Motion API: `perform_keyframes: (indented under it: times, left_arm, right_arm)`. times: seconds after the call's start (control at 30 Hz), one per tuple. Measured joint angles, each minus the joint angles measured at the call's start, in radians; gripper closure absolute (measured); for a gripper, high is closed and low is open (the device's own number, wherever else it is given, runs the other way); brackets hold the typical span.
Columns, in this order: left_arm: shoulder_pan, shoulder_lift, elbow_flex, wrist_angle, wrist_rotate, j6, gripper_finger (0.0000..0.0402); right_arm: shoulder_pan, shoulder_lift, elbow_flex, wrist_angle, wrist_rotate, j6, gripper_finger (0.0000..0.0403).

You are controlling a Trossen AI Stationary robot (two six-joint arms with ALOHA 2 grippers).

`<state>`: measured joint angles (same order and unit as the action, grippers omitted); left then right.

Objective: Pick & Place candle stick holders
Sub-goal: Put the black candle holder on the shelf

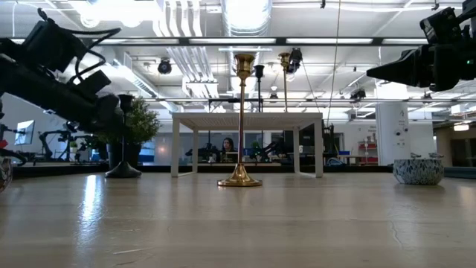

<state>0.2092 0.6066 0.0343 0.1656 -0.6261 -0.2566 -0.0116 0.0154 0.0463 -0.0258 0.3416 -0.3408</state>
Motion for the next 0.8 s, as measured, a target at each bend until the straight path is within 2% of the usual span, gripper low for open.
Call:
perform_keyframes:
  times: [0.1,0.17,0.8]
  left_arm:
    - [0.000,0.001,-0.002,0.003,-0.002,0.008,0.0366]
    - [0.000,0.001,-0.004,0.000,-0.007,0.020,0.0384]
    - [0.000,0.000,-0.005,0.032,0.011,-0.004,0.0383]
  right_arm:
    - [0.000,0.000,0.000,0.000,0.000,0.000,0.0394]
    - [0.000,0.000,0.000,0.000,0.000,0.000,0.0394]
    - [0.000,0.000,0.000,0.000,0.000,0.000,0.0394]
